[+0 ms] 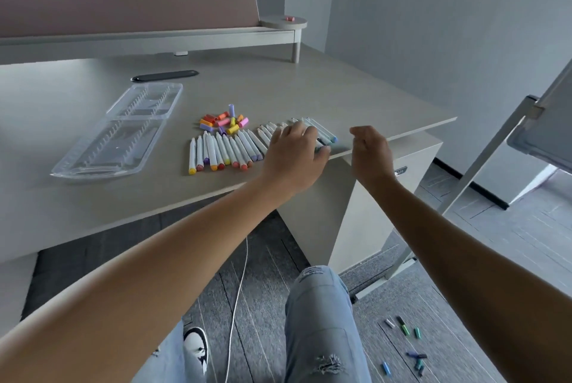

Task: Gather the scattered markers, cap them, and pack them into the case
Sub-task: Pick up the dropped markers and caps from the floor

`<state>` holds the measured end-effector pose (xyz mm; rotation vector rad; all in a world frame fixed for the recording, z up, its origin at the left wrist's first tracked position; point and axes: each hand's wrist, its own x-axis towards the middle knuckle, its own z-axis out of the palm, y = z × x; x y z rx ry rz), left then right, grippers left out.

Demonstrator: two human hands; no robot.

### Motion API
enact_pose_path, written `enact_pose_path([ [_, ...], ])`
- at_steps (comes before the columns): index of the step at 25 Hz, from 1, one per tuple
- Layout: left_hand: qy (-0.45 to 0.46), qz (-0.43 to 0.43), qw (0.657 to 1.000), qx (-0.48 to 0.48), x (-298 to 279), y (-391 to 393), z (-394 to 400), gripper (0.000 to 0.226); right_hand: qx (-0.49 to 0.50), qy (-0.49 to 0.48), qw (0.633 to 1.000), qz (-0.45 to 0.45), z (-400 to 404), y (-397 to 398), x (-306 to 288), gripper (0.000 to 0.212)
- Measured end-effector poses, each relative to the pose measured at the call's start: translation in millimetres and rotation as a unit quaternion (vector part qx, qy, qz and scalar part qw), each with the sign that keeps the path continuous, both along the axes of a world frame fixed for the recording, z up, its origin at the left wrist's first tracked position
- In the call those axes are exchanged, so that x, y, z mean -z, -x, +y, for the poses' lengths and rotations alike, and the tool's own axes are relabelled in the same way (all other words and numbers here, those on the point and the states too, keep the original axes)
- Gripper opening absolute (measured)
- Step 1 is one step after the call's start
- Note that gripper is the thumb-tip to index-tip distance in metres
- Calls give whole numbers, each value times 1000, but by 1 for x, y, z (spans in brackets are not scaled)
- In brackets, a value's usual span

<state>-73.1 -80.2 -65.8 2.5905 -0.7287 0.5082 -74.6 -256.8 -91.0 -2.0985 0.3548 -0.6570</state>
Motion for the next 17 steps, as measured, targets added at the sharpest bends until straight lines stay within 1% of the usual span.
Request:
enact_pose_path([
  [2, 61, -23, 997, 40, 9, 23, -8, 33, 37, -104, 994, -13, -6, 41, 8, 30],
  [4, 84, -24, 993, 83, 25, 51, -17, 29, 48, -226, 973, 11, -10, 86, 19, 28],
  [5, 93, -11, 991, 98, 34, 66, -21, 27, 50, -274, 960, 34, -12, 108, 26, 29],
  [7, 112, 31, 987, 115, 51, 95, -25, 25, 60, -331, 938, 78, -12, 151, 39, 30],
  [10, 131, 116, 978, 113, 76, 131, -21, 26, 84, -364, 921, 113, -8, 204, 51, 30],
  [13, 165, 192, 962, 98, 106, 167, -18, 22, 107, -368, 914, 131, -2, 256, 61, 28],
  [17, 135, 269, 950, 78, 149, 221, -26, 15, 135, -372, 909, 132, 6, 312, 73, 25],
])
